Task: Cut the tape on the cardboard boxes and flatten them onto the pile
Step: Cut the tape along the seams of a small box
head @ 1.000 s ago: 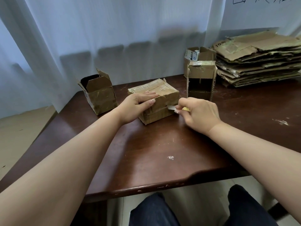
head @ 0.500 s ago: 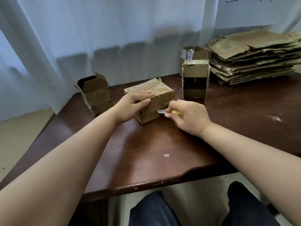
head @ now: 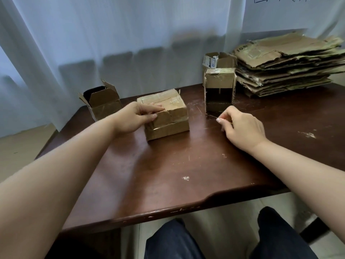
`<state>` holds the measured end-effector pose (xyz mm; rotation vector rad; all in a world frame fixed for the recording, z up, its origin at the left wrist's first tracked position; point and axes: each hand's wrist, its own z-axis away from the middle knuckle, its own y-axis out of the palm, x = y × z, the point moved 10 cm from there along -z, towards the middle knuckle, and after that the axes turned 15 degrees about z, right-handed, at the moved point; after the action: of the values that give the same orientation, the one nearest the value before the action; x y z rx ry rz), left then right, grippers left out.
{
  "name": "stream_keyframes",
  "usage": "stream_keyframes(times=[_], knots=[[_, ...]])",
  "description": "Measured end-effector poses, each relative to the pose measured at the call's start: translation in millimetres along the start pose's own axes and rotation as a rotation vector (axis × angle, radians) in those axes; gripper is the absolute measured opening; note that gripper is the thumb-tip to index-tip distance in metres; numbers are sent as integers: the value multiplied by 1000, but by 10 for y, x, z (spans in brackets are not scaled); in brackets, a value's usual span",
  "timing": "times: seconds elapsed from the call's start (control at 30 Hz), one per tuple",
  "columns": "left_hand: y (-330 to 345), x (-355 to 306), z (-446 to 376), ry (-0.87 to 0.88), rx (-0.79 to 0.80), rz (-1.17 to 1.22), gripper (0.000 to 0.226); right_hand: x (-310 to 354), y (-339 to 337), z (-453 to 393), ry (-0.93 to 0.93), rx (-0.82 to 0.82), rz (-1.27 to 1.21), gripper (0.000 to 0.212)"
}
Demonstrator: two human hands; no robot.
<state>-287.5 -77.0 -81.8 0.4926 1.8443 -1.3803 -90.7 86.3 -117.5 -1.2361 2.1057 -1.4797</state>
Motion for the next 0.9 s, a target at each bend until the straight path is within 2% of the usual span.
stream_keyframes(times=[0.07, 0.13, 0.27, 0.37, 0.7, 0.9], knots=[[-59, 4, -20, -34, 4, -82, 33, 112, 26, 7, -46, -4, -100, 5], [-62, -17, -31, -45, -55, -139, 28, 281, 49, 12, -102, -25, -191, 8], [29, -114, 12, 62, -163, -286, 35, 457, 62, 8, -153, -64, -291, 17], [9, -151, 1, 100, -244, -267, 33, 503, 88, -2, -176, -50, -311, 13], [-12, -132, -16, 84, -266, -210, 29, 619, 143, -80, -244, -25, -357, 7], [-23, -94, -40, 50, -255, -218, 28, 627, 177, -79, -221, -2, -285, 18]])
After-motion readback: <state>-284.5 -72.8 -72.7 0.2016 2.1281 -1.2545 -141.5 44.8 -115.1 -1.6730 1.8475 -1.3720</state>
